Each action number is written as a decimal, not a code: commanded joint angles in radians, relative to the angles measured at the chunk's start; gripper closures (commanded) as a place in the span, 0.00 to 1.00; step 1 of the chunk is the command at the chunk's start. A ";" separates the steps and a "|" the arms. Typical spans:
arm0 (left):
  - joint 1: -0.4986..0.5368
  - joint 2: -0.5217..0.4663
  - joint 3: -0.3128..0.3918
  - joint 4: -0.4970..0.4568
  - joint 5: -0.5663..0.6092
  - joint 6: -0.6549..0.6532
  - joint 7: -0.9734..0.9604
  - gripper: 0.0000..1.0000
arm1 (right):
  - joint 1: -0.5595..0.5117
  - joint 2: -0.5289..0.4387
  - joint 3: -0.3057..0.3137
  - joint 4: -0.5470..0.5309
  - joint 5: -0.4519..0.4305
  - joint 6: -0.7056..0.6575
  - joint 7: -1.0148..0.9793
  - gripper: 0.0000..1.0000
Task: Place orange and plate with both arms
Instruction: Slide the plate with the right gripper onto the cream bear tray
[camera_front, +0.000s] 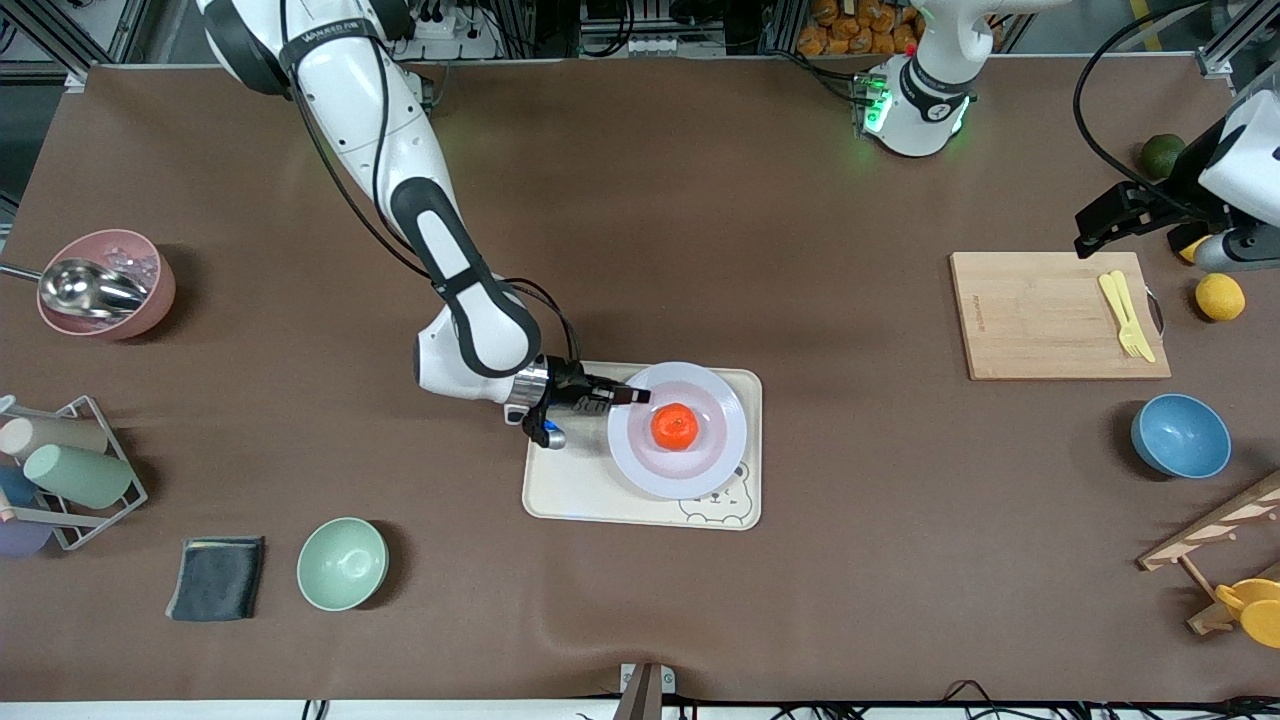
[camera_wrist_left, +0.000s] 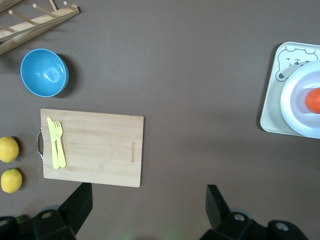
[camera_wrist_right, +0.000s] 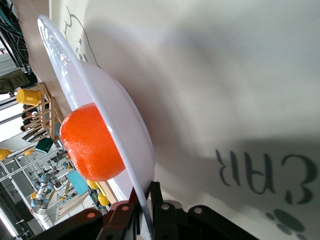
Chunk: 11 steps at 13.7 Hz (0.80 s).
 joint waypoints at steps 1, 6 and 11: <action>0.005 -0.020 -0.003 -0.018 0.006 0.010 0.021 0.00 | 0.001 0.017 0.006 0.041 -0.021 -0.006 0.050 1.00; 0.005 -0.020 -0.012 -0.018 0.006 0.007 0.021 0.00 | 0.020 0.018 0.006 0.041 -0.032 -0.006 0.041 0.00; 0.005 -0.018 -0.021 -0.020 0.005 0.006 0.020 0.00 | -0.009 0.005 0.003 0.039 -0.099 -0.011 0.039 0.00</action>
